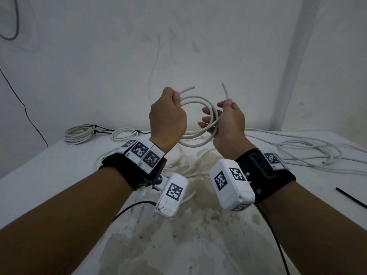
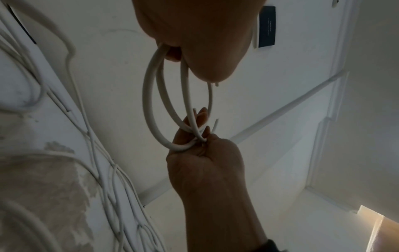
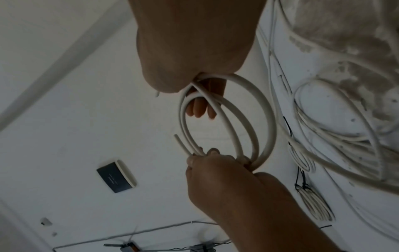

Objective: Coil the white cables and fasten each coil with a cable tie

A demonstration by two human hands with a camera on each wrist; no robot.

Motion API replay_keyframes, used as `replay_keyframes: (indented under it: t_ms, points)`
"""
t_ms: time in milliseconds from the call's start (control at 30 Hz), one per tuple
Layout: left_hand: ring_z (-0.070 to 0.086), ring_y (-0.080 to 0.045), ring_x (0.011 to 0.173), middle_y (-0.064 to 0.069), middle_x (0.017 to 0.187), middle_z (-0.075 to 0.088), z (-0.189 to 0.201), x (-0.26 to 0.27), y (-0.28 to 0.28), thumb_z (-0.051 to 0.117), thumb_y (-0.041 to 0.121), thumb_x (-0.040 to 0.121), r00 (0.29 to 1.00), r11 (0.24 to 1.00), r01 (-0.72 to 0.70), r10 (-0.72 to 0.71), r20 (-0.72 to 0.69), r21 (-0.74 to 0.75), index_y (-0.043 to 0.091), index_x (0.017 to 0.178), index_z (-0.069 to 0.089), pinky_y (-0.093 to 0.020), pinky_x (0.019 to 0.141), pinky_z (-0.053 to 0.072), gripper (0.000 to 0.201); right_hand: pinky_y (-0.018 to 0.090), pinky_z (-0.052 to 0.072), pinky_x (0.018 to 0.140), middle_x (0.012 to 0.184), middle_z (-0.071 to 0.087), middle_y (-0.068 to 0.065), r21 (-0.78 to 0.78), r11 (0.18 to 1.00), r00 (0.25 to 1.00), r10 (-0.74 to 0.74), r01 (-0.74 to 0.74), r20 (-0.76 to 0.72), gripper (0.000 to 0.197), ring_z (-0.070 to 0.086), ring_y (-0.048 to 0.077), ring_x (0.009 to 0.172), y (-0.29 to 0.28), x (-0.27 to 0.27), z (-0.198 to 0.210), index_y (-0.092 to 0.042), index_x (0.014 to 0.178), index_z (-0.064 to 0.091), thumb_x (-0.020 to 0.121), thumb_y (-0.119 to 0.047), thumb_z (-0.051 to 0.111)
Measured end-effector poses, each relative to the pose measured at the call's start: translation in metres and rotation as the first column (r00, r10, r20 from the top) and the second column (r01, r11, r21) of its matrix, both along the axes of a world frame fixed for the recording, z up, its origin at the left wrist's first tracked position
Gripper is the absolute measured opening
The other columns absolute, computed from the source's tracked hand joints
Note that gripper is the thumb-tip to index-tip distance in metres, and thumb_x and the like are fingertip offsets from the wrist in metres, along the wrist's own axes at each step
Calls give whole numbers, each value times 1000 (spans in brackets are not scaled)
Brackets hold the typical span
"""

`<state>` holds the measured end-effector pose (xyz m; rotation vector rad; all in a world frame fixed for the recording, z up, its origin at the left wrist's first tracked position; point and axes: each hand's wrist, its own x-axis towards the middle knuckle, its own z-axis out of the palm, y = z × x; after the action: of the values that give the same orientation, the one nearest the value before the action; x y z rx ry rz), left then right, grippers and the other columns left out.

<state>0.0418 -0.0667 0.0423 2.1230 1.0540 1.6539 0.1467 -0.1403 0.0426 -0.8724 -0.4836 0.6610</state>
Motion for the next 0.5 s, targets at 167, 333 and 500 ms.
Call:
replay_keyframes:
  t_ms: [167,333,500]
  points:
    - [53,-17,73,11,79,56,-5,0,-3,36,21,106,1000,1000,15,-15,-21,3,11,98,57,-28,66,34,25,43,61,64,83,69,19,104,994,987,57,-41,-152,28,67,31,59,2,7,2,-8,90,44,108,-27,33]
    - [54,-15,83,7,89,59,0,2,-3,38,22,106,979,991,24,3,205,-129,9,97,59,-22,69,33,26,46,62,76,80,71,18,140,989,985,76,-54,-153,32,70,32,72,4,5,4,-8,88,46,108,-32,36]
    - [63,-24,90,1,89,64,14,6,1,39,24,105,918,975,76,14,396,-210,17,90,55,-32,81,48,23,42,61,67,85,71,17,81,985,983,158,-151,-90,30,70,28,68,3,-10,-4,-9,92,47,108,-32,35]
